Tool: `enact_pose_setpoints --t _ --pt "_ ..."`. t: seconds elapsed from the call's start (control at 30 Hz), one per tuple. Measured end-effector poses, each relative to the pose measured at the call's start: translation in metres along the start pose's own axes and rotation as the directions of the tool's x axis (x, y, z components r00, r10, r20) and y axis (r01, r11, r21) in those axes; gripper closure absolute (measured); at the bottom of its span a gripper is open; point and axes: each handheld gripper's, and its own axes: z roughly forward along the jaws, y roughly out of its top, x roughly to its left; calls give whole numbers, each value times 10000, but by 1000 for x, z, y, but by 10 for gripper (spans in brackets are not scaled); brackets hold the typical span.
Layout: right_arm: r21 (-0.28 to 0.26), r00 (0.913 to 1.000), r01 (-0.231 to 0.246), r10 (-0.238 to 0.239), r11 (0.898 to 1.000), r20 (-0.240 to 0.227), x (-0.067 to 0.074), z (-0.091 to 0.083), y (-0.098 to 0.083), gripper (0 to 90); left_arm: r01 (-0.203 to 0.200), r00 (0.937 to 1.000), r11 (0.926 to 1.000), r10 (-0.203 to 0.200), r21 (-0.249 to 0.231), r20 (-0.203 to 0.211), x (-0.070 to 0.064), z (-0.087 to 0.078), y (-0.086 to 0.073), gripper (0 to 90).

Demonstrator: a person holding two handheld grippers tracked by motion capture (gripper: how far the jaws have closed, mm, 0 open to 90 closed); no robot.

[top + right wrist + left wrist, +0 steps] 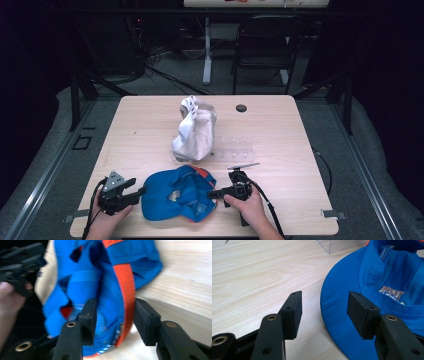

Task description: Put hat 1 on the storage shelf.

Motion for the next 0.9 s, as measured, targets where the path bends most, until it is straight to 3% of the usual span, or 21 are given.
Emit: enact_pose_setpoints --t 0.03,0.17,0.43,0.5,0.63,0.9 --pt "0 10000 0 0 10000 0 0 0 0 562 0 10000 10000 0 0 0 0 0 0 463" --pt "-47 9964 -98 93 9999 -840 1 -5 1 619 92 9999 10000 -92 -23 -67 2 -2 -2 463" --pt "-220 9888 -416 380 9989 -1440 2 -15 3 728 104 9999 9999 -104 -5 -81 3 -4 -2 463" --pt "-257 9887 -569 528 9980 -1405 3 -17 3 766 109 9999 9999 -109 49 -70 3 -4 -2 463" --pt "-158 9922 -379 357 9992 -1196 2 -19 4 775 71 9999 10000 -71 48 -73 3 -4 -2 463" --pt "-535 9993 -150 130 9985 -362 9 -25 2 779 74 9999 9999 -75 -113 -101 3 -4 -2 463"
